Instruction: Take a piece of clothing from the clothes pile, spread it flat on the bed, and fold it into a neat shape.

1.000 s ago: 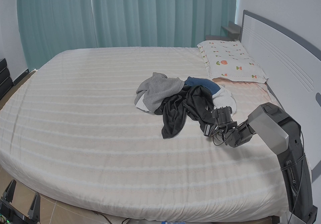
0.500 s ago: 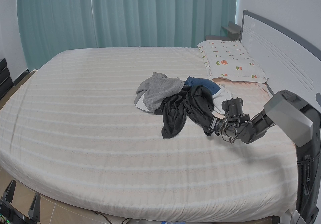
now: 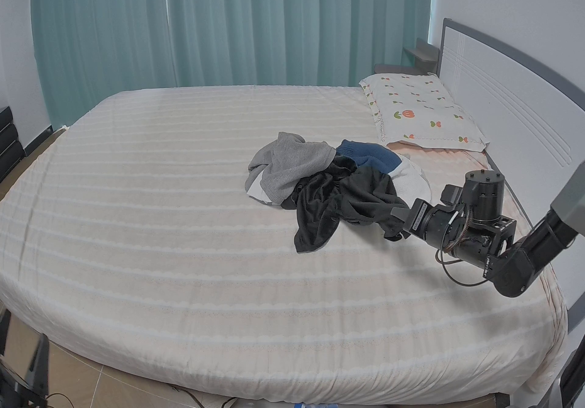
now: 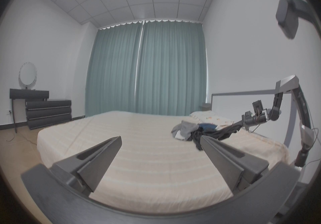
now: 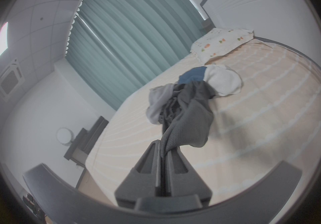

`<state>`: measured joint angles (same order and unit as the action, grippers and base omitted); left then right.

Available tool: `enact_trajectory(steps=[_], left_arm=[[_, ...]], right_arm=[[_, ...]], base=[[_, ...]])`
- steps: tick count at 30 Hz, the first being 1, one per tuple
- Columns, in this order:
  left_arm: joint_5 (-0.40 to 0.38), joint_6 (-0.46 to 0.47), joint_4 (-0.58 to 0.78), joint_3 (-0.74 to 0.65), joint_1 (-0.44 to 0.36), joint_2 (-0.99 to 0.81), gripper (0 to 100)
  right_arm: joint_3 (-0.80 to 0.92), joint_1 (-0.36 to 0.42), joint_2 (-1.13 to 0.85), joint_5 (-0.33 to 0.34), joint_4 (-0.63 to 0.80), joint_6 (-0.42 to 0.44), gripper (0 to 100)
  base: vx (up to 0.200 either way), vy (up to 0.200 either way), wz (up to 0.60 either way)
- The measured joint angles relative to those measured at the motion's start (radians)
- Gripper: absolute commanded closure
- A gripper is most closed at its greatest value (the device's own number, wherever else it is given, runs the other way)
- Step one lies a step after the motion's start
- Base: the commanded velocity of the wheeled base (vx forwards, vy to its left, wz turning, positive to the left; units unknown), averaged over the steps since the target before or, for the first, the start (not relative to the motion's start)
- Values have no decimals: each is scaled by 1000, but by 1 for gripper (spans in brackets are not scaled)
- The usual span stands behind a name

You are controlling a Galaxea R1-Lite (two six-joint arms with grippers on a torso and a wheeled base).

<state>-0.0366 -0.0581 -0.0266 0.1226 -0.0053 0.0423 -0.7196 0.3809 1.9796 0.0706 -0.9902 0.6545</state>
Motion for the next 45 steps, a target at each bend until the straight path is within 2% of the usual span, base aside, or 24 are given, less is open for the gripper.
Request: enact_trajectory(steps=[8, 17, 22, 26, 33, 38, 45], left_arm=[[-47, -1, -26, 225, -12, 232, 0], [-69, -13, -160, 293, -55, 639, 0], [-69, -27, -276, 307, -134, 883, 0], [-61, -41, -429, 314, -210, 1078, 0], [31, -111, -685, 333, -376, 1415, 0], [87, -148, -769, 375, -512, 1601, 0], [166, -217, -807, 482, -636, 1788, 0]], right_arm=[[96, 71, -187, 22, -40, 26, 100], [140, 124, -334, 32, -58, 37, 100], [148, 136, -379, 35, -63, 40, 100], [151, 143, -399, 38, -66, 41, 100], [134, 163, -410, 51, -60, 34, 100], [95, 187, -414, 54, -42, -5, 100], [58, 238, -421, 41, -13, -36, 100]], base=[[0, 0, 0], [0, 0, 0], [0, 0, 0], [0, 0, 0], [0, 0, 0], [0, 0, 0], [0, 0, 0]])
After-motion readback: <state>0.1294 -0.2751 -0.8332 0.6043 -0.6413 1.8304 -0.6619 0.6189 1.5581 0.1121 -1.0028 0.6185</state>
